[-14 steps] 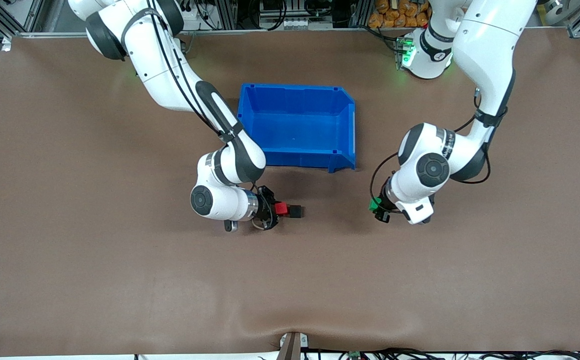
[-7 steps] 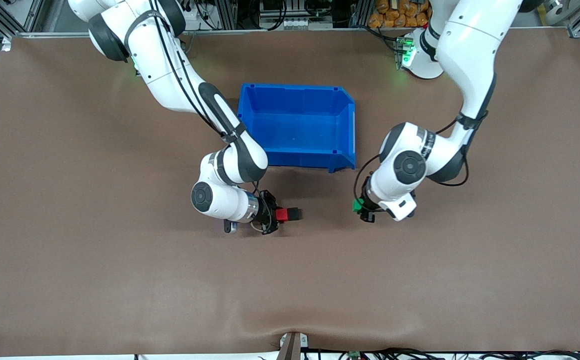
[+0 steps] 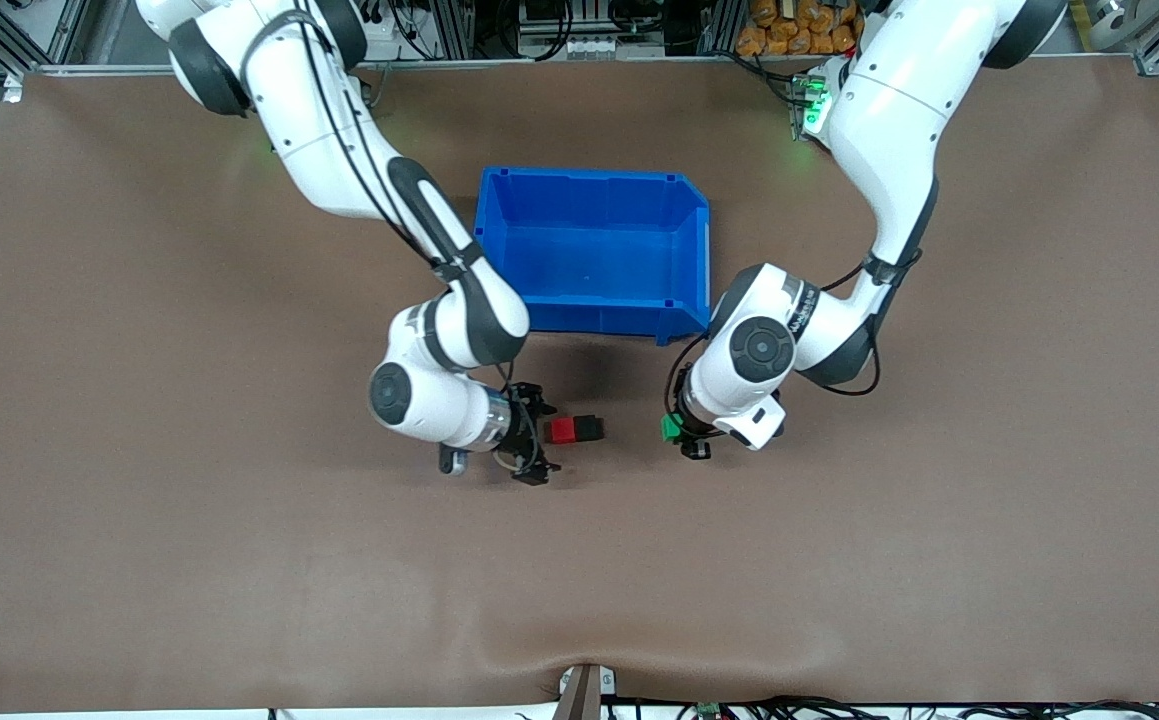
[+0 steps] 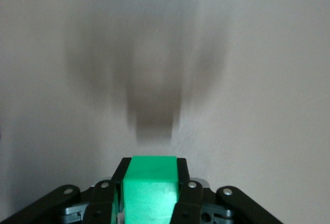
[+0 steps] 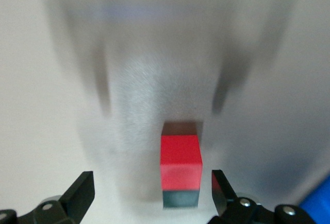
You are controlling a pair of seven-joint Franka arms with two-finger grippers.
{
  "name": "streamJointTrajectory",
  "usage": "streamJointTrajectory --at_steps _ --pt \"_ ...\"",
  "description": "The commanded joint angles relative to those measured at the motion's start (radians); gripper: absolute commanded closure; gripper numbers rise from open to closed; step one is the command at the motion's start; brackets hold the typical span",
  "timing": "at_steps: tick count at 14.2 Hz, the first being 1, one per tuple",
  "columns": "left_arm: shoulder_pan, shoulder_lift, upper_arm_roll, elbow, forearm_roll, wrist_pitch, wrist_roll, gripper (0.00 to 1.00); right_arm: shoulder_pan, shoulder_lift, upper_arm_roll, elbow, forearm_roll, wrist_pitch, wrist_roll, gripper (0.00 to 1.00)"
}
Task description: Attach green and red cubes to black cube
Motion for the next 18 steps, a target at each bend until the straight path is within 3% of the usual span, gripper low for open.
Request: streamJointTrajectory --at_steps 1,2,4,7,11,18 --pt "-0.058 0.046 0.024 0.073 -0.003 -0.016 -0.069 1.00 -0.070 -0.081 -0.058 0.030 -0.106 -0.262 -0.017 0.00" --pt "-0.070 0.046 0.028 0.073 -0.001 -0.021 -0.091 1.00 -0.075 -0.083 -0.111 0.115 -0.185 -0.303 -0.051 0.00" --pt "-0.115 0.048 0.065 0.076 0.006 -0.039 -0.098 1.00 -0.081 -0.087 -0.180 0.180 -0.296 -0.320 -0.109 0.00" --pt "-0.141 0.072 0.077 0.085 0.016 -0.047 -0.095 1.00 -0.137 -0.106 -0.243 0.199 -0.312 -0.338 -0.328 0.00" --pt "-0.181 0.149 0.077 0.208 0.020 -0.119 -0.101 1.00 -0.271 -0.214 -0.236 0.199 -0.312 -0.461 -0.638 0.00" --pt "-0.201 0.184 0.110 0.260 0.020 -0.108 -0.101 1.00 -0.490 -0.440 -0.240 0.199 -0.381 -0.870 -1.367 0.00"
